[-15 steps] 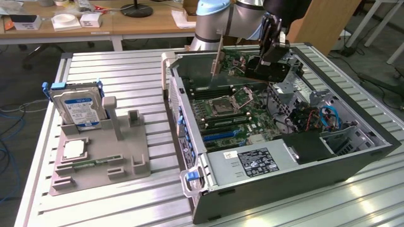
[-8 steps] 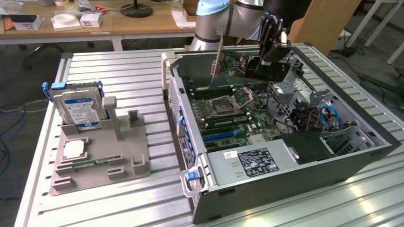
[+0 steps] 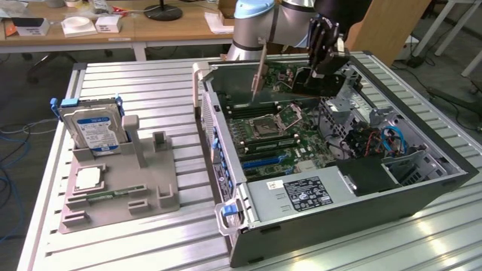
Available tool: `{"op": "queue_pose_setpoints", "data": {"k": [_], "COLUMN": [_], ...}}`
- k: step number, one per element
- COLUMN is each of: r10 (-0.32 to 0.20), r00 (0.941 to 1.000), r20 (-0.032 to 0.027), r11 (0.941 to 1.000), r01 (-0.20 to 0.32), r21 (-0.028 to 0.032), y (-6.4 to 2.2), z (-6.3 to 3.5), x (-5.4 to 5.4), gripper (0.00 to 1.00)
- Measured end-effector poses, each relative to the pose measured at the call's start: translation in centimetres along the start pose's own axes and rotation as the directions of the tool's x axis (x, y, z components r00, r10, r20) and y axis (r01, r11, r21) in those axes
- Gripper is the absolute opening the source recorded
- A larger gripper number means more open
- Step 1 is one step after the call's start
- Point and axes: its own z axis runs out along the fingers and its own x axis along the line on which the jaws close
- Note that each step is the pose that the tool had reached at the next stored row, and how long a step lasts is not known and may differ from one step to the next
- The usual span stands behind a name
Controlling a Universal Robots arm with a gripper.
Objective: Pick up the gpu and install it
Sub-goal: 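Insert the gpu into the slot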
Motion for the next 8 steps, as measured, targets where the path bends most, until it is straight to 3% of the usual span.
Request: {"op": "queue_pose_setpoints", "data": {"k": [8], "r10": [-0.065], "r00": [0.9979], "r20": [-0.0009], "r11": [0.9979], "r01": [0.065], "r21": [-0.0014], "y": [0.0], "z": [0.01], "x": [0.02], "gripper": [0.27]}}
